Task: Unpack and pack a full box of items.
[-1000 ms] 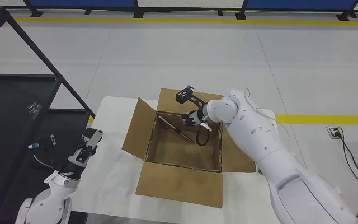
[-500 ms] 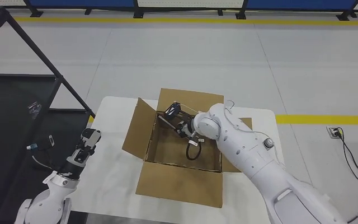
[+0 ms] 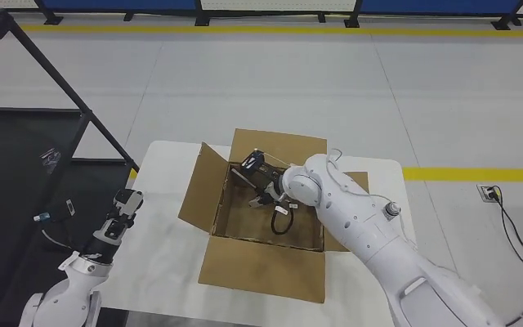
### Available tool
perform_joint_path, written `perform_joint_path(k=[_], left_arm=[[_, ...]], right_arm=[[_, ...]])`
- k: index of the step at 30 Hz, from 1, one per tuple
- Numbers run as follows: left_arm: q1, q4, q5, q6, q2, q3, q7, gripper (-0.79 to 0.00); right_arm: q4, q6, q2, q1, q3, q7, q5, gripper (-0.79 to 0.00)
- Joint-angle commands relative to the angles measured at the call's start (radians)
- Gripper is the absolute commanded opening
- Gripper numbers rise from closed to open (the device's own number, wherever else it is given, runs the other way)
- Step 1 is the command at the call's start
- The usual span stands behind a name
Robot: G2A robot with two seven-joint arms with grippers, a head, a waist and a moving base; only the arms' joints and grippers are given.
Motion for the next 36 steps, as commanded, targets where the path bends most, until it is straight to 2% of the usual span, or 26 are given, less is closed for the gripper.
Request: perform_joint_path(k=[1, 9, 10, 12, 14, 15, 17, 19, 25, 27, 29, 30, 31, 36], left_arm=[[0.000, -0.002, 0.000, -0.001, 0.001, -0.001, 0.000, 0.000], [0.020, -0.011, -0.004, -0.006, 0.002, -0.014, 0.010, 0.000], [0.023, -0.012, -0.004, -0.006, 0.002, -0.015, 0.011, 0.000], [0.028, -0.016, -0.003, -0.006, 0.002, -0.018, 0.014, 0.000], [0.034, -0.019, -0.003, -0.007, 0.003, -0.020, 0.015, 0.000], [0.036, -0.021, -0.004, -0.007, 0.003, -0.021, 0.017, 0.000], [0.041, -0.025, -0.004, -0.007, 0.003, -0.023, 0.020, 0.000], [0.047, -0.029, -0.005, -0.008, 0.003, -0.026, 0.021, 0.000], [0.062, -0.037, -0.009, -0.015, 0.004, -0.037, 0.026, 0.000], [0.065, -0.038, -0.010, -0.015, 0.004, -0.039, 0.028, 0.000], [0.068, -0.039, -0.010, -0.016, 0.004, -0.040, 0.029, 0.000], [0.070, -0.039, -0.011, -0.016, 0.004, -0.041, 0.029, 0.000], [0.071, -0.040, -0.014, -0.017, 0.004, -0.042, 0.030, 0.000], [0.077, -0.040, -0.019, -0.019, 0.005, -0.049, 0.033, 0.000]], right_arm=[[0.011, 0.003, -0.008, -0.009, -0.010, -0.017, -0.004, 0.000], [0.138, -0.020, -0.074, 0.008, -0.073, -0.103, -0.007, 0.000], [0.158, -0.009, -0.083, 0.013, -0.081, -0.121, -0.018, -0.031], [0.188, 0.000, -0.101, 0.018, -0.094, -0.153, -0.026, -0.043], [0.223, 0.004, -0.118, 0.024, -0.107, -0.180, -0.037, -0.117], [0.239, 0.006, -0.127, 0.027, -0.112, -0.191, -0.041, -0.129], [0.273, 0.008, -0.143, 0.034, -0.121, -0.211, -0.047, -0.132], [0.311, 0.023, -0.158, 0.041, -0.127, -0.233, -0.054, -0.071], [0.393, 0.062, -0.200, 0.055, -0.144, -0.282, -0.082, -0.083], [0.418, 0.058, -0.211, 0.060, -0.145, -0.294, -0.083, -0.132], [0.440, 0.049, -0.220, 0.064, -0.144, -0.308, -0.082, -0.219], [0.450, 0.043, -0.224, 0.066, -0.144, -0.316, -0.082, -0.286], [0.460, 0.040, -0.228, 0.067, -0.144, -0.324, -0.083, -0.400], [0.496, 0.057, -0.245, 0.070, -0.144, -0.365, -0.094, -0.514]])
